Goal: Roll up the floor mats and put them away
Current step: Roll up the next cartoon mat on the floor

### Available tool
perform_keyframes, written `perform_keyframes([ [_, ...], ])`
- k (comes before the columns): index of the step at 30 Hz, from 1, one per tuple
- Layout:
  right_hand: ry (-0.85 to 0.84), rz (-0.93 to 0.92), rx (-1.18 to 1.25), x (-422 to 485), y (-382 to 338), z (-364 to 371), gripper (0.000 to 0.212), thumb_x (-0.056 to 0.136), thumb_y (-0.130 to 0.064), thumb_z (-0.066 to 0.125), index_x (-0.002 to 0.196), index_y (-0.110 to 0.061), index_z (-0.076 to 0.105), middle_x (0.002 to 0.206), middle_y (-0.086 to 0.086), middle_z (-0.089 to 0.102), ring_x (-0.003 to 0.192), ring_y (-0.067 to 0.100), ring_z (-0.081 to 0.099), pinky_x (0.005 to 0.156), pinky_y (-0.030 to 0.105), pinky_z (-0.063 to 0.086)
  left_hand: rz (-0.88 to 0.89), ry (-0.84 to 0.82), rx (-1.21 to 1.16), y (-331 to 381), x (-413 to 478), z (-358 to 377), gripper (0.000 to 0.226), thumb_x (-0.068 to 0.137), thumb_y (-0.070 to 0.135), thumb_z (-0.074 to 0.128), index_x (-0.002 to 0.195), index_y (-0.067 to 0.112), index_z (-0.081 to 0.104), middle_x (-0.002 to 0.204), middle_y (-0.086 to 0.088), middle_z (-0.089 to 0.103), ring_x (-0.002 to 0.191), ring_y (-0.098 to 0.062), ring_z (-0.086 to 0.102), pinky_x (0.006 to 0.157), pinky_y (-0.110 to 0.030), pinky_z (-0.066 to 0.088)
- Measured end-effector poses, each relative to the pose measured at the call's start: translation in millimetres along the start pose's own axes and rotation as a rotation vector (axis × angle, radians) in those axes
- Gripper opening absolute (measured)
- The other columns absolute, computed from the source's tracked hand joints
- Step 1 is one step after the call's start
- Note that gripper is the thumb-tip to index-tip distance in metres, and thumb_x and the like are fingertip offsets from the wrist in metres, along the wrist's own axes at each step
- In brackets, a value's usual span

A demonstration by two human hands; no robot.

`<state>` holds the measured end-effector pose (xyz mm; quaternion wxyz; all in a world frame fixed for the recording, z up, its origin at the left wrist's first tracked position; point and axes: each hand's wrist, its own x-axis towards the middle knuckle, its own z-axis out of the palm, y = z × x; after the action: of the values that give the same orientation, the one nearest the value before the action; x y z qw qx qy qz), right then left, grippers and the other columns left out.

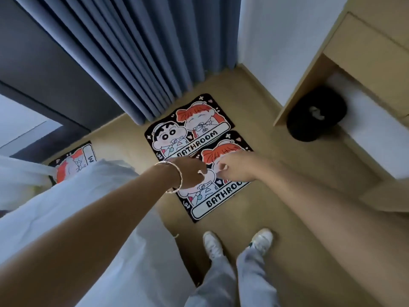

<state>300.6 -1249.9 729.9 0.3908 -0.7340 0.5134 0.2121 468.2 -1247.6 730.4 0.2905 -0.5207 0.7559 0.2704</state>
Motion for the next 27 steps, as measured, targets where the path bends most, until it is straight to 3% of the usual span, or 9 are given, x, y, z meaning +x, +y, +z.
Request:
perform_keyframes([
  [6,-0.043,0.125,0.140,99,61,110,0.035,0.095,-0.038,0.048,0.119,-0.016,0.058,0.121,0.008,0.060,0.106,0.027,0.057,0.084,0.032,0.047,0.047,-0.104,0.037,-24,106,111,0.031,0.095,0.039,0.040,0.123,0.039,0.052,0.121,0.005,0.062,0.110,-0.019,0.057,0.092,-0.033,0.047],
  [11,-0.012,0.211,0.183,193,97,202,0.033,0.093,-0.032,0.048,0.119,-0.013,0.058,0.120,0.008,0.060,0.105,0.028,0.058,0.088,0.037,0.049,0.030,-0.093,0.080,-55,185,217,0.032,0.095,0.032,0.036,0.123,0.035,0.051,0.122,0.002,0.060,0.108,-0.021,0.058,0.085,-0.030,0.045],
  [19,0.004,0.195,0.176,327,90,350,0.034,0.094,-0.031,0.049,0.122,-0.014,0.057,0.120,0.008,0.060,0.106,0.027,0.057,0.085,0.034,0.048,0.009,-0.048,0.127,-119,270,384,0.034,0.096,0.025,0.038,0.127,0.027,0.051,0.124,0.000,0.059,0.108,-0.022,0.058,0.082,-0.029,0.044],
  [27,-0.034,0.136,0.091,402,52,476,0.036,0.095,-0.038,0.051,0.124,-0.017,0.056,0.122,0.005,0.059,0.107,0.024,0.056,0.088,0.036,0.048,-0.011,-0.015,0.120,-169,316,517,0.036,0.095,0.027,0.041,0.130,0.028,0.048,0.126,-0.002,0.057,0.111,-0.025,0.056,0.073,-0.027,0.038],
])
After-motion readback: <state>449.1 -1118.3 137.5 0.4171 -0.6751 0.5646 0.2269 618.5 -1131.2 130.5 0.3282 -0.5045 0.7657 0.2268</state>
